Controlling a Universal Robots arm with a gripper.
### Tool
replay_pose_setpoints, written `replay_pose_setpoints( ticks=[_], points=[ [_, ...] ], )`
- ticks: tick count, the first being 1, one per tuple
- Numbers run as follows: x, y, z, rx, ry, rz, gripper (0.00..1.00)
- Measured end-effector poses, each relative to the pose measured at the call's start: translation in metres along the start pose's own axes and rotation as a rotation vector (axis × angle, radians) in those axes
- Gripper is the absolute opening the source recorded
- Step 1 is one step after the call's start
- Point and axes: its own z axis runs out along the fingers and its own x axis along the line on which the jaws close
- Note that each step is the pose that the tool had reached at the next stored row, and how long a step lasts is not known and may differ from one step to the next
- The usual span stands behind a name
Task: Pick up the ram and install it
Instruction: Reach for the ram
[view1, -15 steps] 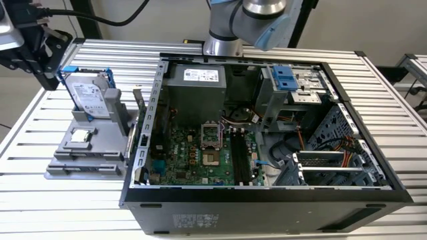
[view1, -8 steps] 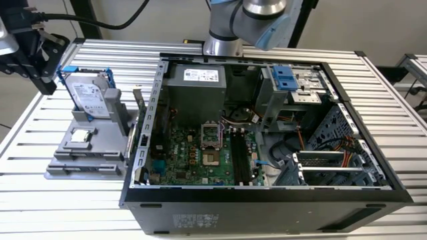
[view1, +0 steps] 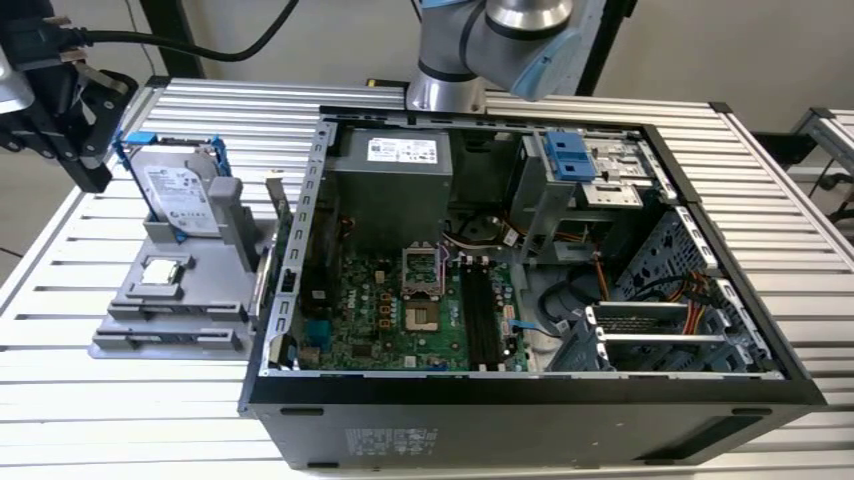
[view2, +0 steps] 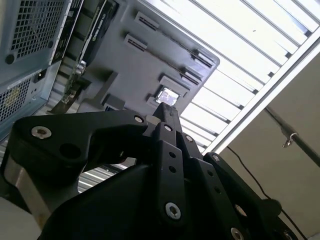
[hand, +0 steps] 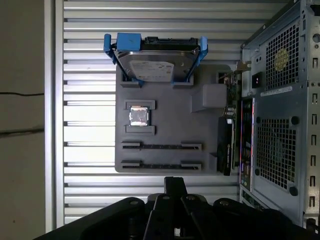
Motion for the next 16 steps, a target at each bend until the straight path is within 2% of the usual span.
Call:
replay_pose_setpoints(
  ticks=[10,16],
  points=[
    [0.0,0.0,0.0,-0.0001,0.0002,-0.004,0.0],
    [0.0001,-0.0001,0.0,-0.0008,0.0023,-0.047,0.0]
  ],
)
